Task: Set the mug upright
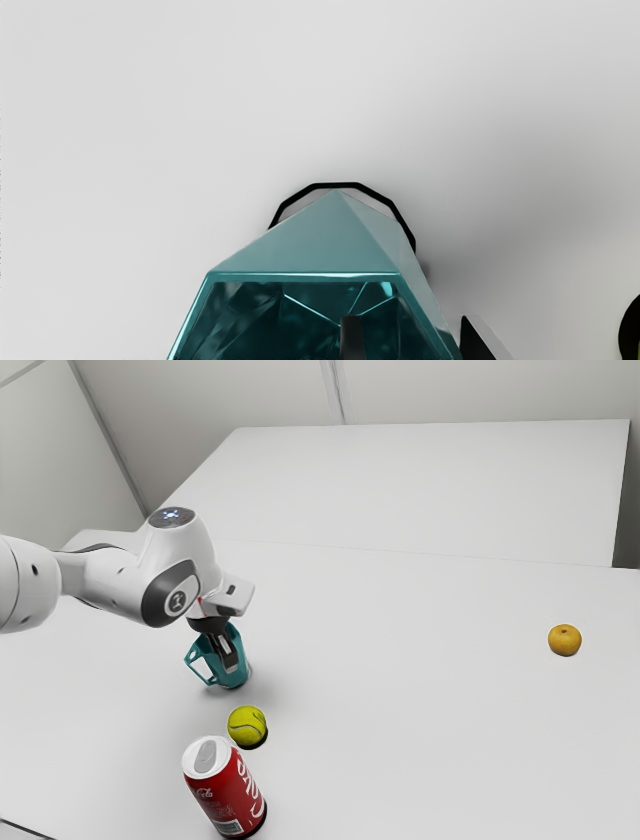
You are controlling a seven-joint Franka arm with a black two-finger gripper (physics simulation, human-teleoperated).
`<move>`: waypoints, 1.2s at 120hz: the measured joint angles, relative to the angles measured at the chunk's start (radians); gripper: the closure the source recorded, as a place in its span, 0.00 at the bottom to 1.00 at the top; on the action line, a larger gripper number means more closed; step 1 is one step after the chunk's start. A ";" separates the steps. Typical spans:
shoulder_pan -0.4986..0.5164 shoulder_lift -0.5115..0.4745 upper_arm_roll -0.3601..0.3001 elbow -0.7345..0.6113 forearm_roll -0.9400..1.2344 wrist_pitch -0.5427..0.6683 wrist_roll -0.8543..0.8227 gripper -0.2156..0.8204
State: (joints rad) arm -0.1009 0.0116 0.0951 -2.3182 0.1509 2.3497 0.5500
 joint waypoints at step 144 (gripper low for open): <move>-0.022 -0.086 -0.029 0.117 -0.040 -0.068 -0.028 0.40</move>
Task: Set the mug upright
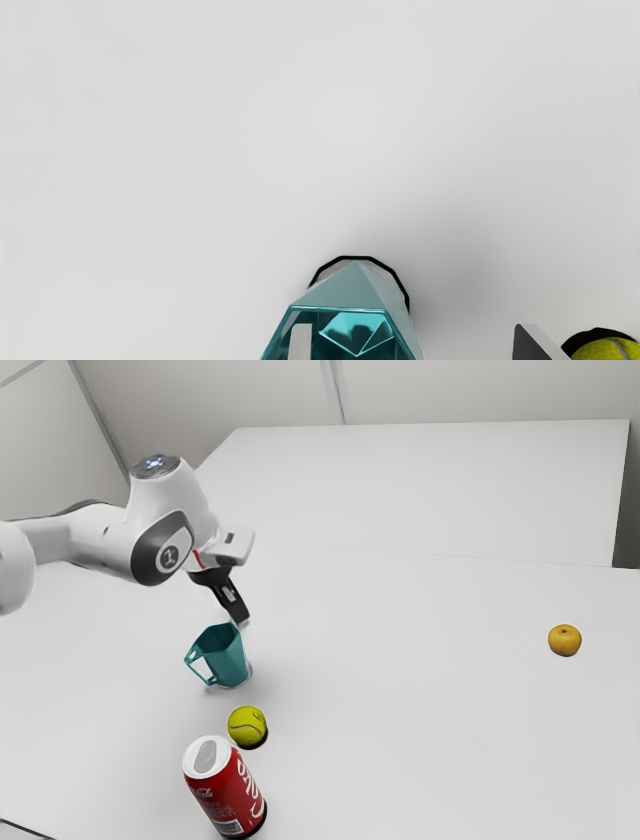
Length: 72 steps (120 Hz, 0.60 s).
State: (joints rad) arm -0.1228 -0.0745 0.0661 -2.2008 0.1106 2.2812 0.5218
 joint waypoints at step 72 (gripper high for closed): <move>0.021 0.062 0.006 0.329 -0.091 -0.373 -0.072 0.22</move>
State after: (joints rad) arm -0.1019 -0.0121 0.0718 -1.8721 0.0192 1.9086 0.4500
